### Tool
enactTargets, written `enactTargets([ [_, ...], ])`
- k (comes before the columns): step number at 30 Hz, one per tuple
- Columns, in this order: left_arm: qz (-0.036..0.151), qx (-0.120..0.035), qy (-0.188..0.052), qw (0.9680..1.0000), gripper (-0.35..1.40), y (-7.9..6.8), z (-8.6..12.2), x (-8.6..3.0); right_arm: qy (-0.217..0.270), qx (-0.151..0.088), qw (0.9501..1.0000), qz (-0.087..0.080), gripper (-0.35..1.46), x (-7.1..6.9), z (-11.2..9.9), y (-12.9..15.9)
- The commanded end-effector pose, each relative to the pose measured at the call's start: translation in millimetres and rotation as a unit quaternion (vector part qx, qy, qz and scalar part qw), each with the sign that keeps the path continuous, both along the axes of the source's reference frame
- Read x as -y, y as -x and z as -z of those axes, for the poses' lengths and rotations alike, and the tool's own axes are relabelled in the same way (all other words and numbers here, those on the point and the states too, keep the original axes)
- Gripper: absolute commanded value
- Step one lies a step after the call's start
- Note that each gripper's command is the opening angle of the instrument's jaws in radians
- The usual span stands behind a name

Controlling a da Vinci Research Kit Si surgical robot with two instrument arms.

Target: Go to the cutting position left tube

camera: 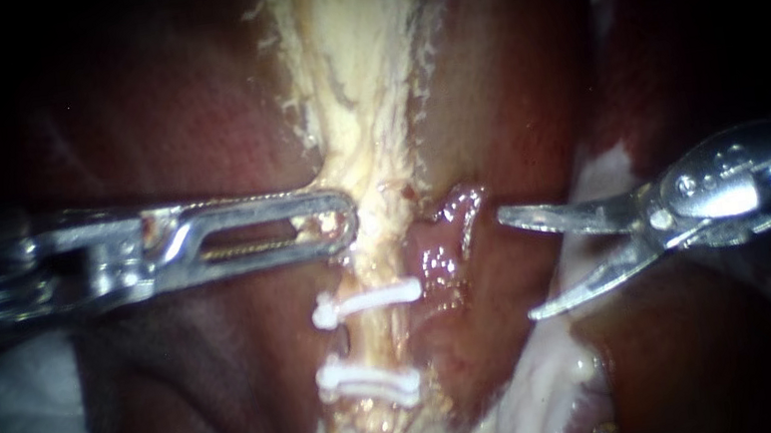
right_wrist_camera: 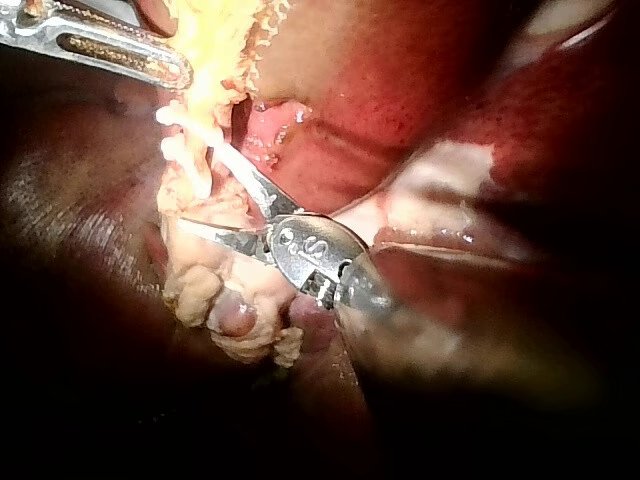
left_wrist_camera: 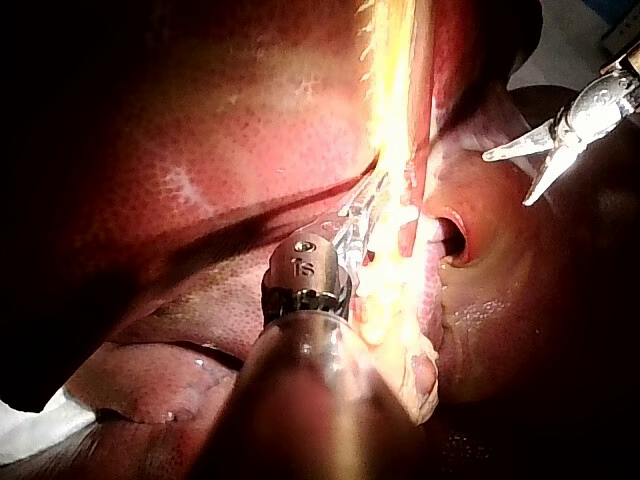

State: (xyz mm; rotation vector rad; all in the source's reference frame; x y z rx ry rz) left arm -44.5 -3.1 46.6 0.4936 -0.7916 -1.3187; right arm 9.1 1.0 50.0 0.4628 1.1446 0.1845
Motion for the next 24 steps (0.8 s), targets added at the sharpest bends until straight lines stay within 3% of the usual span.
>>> enactTargets([
  [1, 0.000, 0.000, 0.000, 1.0000, -0.35, 0.0, 0.1, 0.0, 0.000, 0.000, 1.0000, 0.001, 1.42, 0.0, 0.1, 0.0],
  [9, -0.001, 0.001, -0.002, 1.0000, -0.35, -0.8, 2.0, 0.6, -0.021, -0.009, 0.9997, 0.006, 1.42, 1.0, -0.2, -0.6],
  [16, -0.006, 0.005, -0.004, 1.0000, -0.35, -2.3, 3.8, 1.2, -0.086, 0.013, 0.9953, 0.043, 1.40, 4.7, -2.0, -3.3],
  [24, -0.002, 0.002, -0.002, 1.0000, -0.35, -3.4, 4.9, 1.1, -0.146, 0.022, 0.9869, 0.066, 1.39, 7.4, -4.9, -7.1],
])
